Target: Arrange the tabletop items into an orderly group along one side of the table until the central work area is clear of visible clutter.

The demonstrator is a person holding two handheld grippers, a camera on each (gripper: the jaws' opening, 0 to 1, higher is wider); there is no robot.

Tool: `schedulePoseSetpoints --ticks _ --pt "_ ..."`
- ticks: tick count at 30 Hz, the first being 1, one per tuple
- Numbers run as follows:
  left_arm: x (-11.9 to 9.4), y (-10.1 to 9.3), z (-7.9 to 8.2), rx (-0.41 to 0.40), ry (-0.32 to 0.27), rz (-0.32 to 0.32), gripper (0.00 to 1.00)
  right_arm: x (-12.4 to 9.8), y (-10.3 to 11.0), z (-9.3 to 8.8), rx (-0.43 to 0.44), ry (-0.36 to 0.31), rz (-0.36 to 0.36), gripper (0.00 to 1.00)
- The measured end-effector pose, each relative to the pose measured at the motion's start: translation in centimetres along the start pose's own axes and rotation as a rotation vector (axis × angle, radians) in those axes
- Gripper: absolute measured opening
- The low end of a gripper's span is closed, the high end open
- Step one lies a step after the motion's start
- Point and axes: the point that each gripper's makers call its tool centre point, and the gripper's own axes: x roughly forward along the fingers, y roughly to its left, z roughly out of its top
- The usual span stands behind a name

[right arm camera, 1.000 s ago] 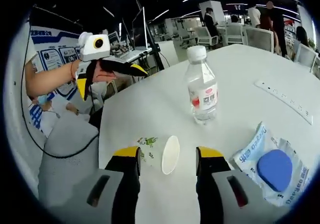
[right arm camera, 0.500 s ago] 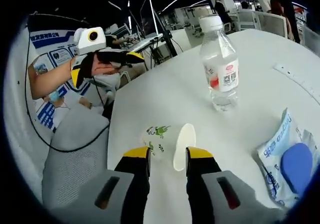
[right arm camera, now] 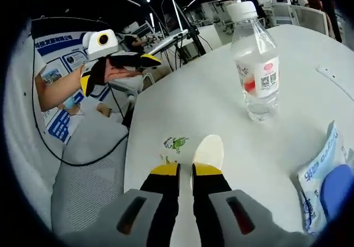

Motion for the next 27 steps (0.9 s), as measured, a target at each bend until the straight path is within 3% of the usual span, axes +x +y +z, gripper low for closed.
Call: schedulePoseSetpoints --ticks 4,9,16,27 --pt "0.2 -0.1 0.2 0.003 -0.001 -0.004 0.96 -0.6 1.3 0.3 -0.019 0.014 0.048 0.0" --pt "0.7 -0.4 0.4 0.007 -0.01 -0.012 0.96 -1.6 1.5 0.9 -0.048 0.031 0.048 0.0" --pt "0.9 -0.8 0.6 0.013 -0.018 -0.026 0.96 -3.8 1.0 1.9 -0.141 0.074 0.01 0.0" --pt "0.6 -0.8 0.6 0.011 -0.032 -0.026 0.95 -7.1 -1.7 3.5 -0.307 0.18 -0.103 0.0"
